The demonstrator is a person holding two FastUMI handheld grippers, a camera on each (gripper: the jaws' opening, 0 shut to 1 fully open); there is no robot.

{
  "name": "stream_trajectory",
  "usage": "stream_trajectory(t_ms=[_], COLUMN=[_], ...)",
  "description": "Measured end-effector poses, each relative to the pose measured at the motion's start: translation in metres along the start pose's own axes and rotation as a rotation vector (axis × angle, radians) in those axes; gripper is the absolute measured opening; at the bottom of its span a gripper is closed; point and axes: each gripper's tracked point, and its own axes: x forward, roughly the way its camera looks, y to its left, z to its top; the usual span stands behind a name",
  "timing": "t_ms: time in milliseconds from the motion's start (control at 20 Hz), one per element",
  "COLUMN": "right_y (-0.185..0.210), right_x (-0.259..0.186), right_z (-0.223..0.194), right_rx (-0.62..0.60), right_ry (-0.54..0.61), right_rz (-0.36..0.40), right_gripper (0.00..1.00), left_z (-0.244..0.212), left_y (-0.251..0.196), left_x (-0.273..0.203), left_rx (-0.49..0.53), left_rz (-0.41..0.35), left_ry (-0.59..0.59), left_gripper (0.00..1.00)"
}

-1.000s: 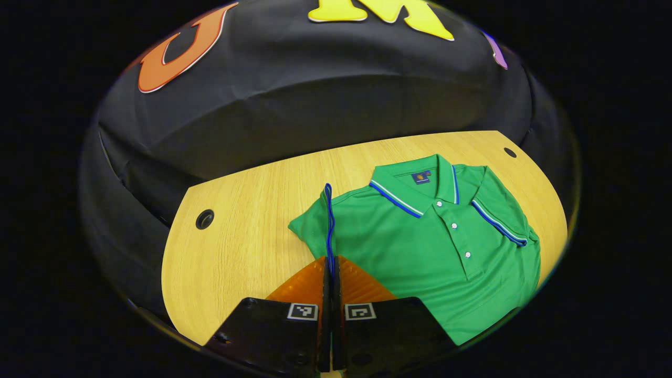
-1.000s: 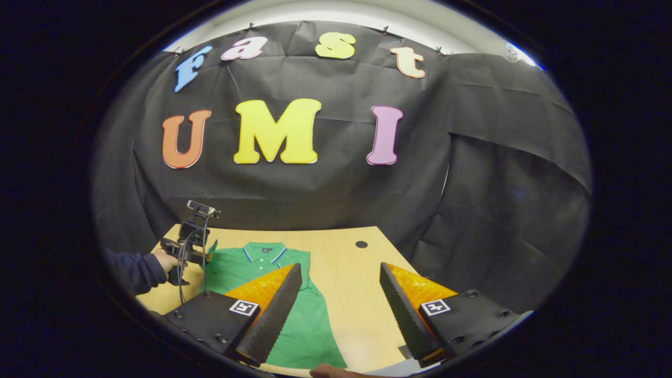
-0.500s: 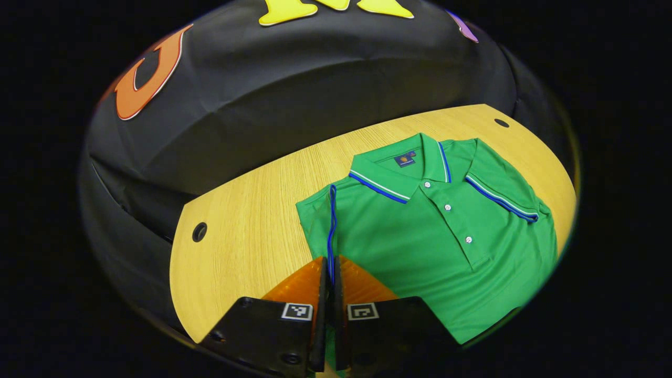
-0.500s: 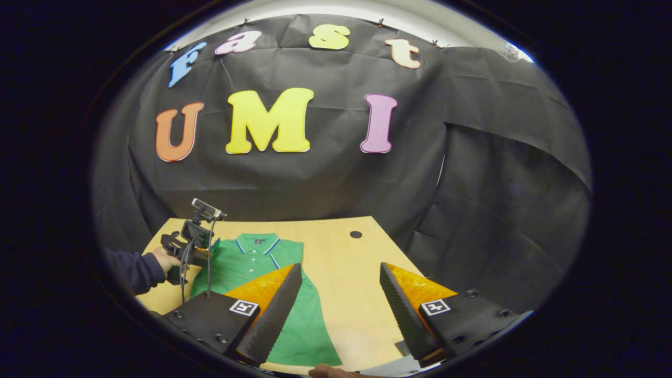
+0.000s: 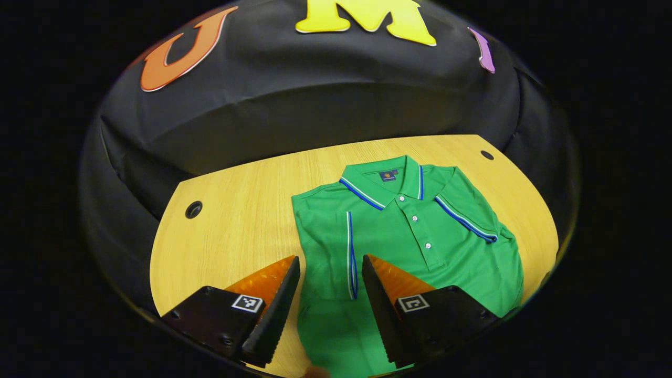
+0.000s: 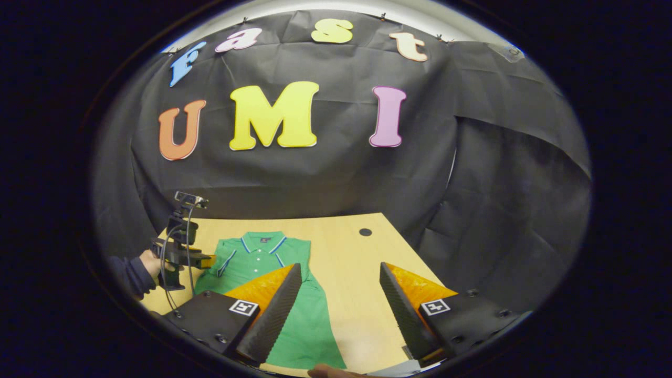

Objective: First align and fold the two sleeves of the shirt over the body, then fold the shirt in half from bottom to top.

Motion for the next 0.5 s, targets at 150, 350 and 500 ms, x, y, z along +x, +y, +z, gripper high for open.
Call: stream_trajectory(t_ms=[150, 350, 500], right_y=[0.013, 0.028, 0.034], right_x=[0.021, 0.044, 0.055], right_z=[-0.015, -0.066, -0.113], right_rx=[-0.025, -0.085, -0.109], right_ry=[0.040, 0.181, 0.291], right_rz=[0.051, 0.105, 0.131], right_gripper=[0.92, 0.96, 0.96], left_z=[-0.006, -0.047, -0.093], left_y=[0.012, 0.031, 0.042], left_x=[-0.033, -0.069, -0.085], left_rx=[-0.077, -0.150, -0.182], left_rz=[0.018, 0.065, 0.091], left_ry=[-0.030, 0.023, 0.097], left_gripper=[0.78, 0.78, 0.78])
